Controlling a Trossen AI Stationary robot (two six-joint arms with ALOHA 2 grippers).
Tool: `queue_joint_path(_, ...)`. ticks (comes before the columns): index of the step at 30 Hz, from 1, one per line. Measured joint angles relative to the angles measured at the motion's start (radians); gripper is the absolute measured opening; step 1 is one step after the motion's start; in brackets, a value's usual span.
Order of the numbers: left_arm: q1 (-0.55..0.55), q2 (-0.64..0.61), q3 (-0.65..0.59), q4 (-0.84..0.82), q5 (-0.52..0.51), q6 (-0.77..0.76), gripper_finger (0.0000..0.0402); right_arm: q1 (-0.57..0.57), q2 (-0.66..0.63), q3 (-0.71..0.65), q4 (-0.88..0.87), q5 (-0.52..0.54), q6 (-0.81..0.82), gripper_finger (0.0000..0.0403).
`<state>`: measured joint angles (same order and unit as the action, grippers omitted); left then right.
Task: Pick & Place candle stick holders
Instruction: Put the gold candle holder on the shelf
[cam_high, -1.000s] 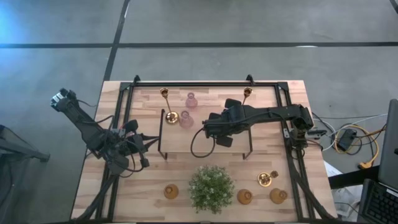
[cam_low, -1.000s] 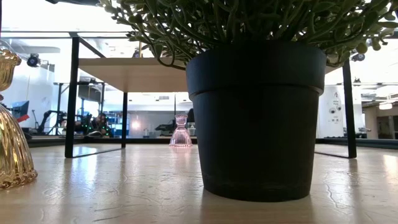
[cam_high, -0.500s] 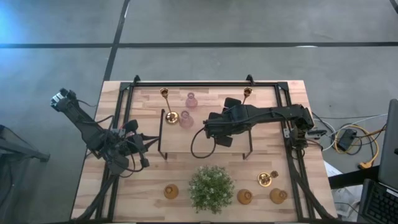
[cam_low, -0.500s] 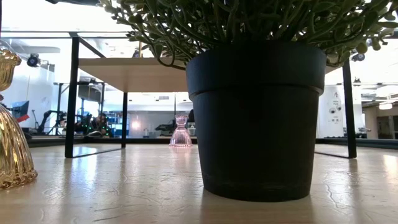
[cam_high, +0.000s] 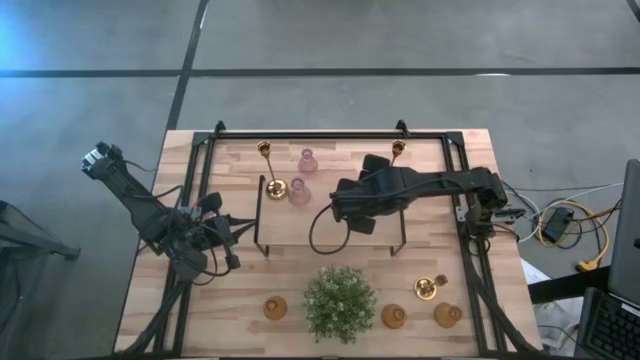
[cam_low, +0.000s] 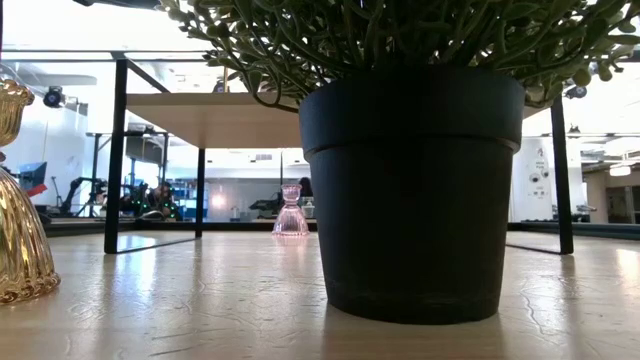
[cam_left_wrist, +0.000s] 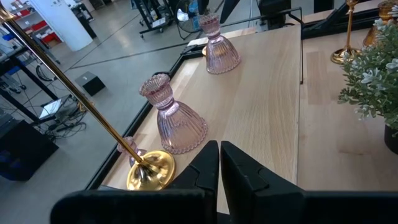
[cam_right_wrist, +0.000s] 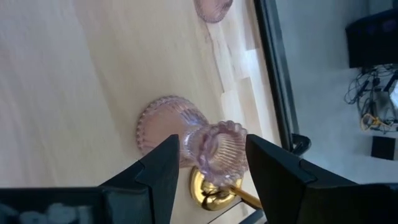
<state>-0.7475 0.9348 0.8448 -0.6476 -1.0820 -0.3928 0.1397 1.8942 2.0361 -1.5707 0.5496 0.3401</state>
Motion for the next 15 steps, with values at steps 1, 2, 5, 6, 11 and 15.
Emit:
queue_joint_path(1, 0.000, 0.000, 0.000, 0.000, 0.000, 0.000, 0.0021, 0.004, -0.002, 0.000, 0.000, 0.004, 0.000, 0.0180)
queue_joint_path(2, 0.000, 0.000, 0.000, 0.000, 0.000, 0.000, 0.0021, 0.008, -0.004, 0.000, 0.000, 0.005, 0.000, 0.0180)
queue_joint_path(5, 0.000, 0.000, 0.000, 0.000, 0.000, 0.000, 0.0021, 0.023, -0.011, 0.000, 0.000, 0.017, 0.000, 0.0180)
queue_joint_path(6, 0.000, 0.000, 0.000, 0.000, 0.000, 0.000, 0.0021, 0.030, -0.013, 0.002, 0.000, 0.028, 0.000, 0.0180)
queue_joint_path(11, 0.000, 0.000, 0.000, 0.000, 0.000, 0.000, 0.0021, 0.077, -0.043, 0.004, 0.000, 0.079, 0.000, 0.0177)
queue_joint_path(15, 0.000, 0.000, 0.000, 0.000, 0.000, 0.000, 0.0021, 0.137, -0.080, 0.004, 0.003, 0.134, -0.005, 0.0168)
